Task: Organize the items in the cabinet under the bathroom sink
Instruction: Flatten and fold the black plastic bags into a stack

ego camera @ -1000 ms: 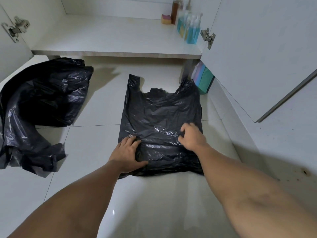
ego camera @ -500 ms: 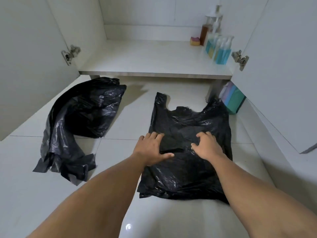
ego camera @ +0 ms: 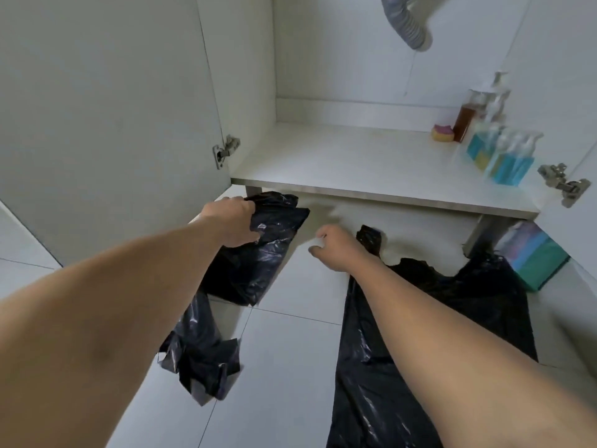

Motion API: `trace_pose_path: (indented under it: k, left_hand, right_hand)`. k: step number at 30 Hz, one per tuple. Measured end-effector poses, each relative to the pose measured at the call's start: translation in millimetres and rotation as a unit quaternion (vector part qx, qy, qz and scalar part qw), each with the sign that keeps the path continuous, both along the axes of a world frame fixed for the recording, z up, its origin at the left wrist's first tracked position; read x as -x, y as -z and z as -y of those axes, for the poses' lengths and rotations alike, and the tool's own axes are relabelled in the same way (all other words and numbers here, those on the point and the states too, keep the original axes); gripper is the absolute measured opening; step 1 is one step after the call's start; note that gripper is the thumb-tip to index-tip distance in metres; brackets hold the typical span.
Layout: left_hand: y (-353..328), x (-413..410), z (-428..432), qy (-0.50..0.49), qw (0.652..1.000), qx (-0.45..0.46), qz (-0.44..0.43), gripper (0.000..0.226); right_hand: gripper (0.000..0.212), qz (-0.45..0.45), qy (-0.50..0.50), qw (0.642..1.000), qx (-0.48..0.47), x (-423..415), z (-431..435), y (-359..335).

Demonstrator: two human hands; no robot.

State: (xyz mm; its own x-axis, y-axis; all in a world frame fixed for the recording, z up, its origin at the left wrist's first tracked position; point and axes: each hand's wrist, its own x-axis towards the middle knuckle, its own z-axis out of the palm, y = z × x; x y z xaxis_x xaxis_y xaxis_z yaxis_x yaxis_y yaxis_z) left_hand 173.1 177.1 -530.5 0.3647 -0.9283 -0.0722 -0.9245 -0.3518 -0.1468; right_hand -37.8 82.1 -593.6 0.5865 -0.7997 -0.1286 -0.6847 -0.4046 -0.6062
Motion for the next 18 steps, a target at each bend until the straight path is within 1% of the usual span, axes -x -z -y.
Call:
trace_pose_path:
  k: [3,6,8,11,13,16,18]
  left_hand:
    - [19,-24,8,-0.011,0.999,0.023,-0.041,0.062]
    - [40,-33,28,-0.001,0.996,0.03,-0.078,0.069]
    - [53,-35,41,0.0,0.996,0.025,-0.086,0.074]
    - [66,-38,54,-0.014,0.997,0.032,-0.068,0.08]
    - [73,-39,58,-0.027,0.997,0.039,-0.053,0.083]
    - [80,-42,58,-0.045,0.996,0.049,-0.064,0.088]
    - [82,-43,58,-0.047,0.994,0.069,-0.066,0.084]
  right_hand:
    - [0.045,0.018,0.001,0.999,-0.03,-35,-4,11]
    - [0.038,0.054,0.052,0.994,-0.074,-62,4,17]
    - [0.036,0.075,0.093,0.988,-0.103,-78,18,19]
    - [0.035,0.069,0.129,0.979,-0.145,-95,45,20]
    - [0.038,0.064,0.124,0.98,-0.139,-103,64,21]
    - [0.04,0.054,0.111,0.985,-0.121,-114,86,26]
    - [0.041,0.05,0.101,0.984,-0.139,-118,94,28]
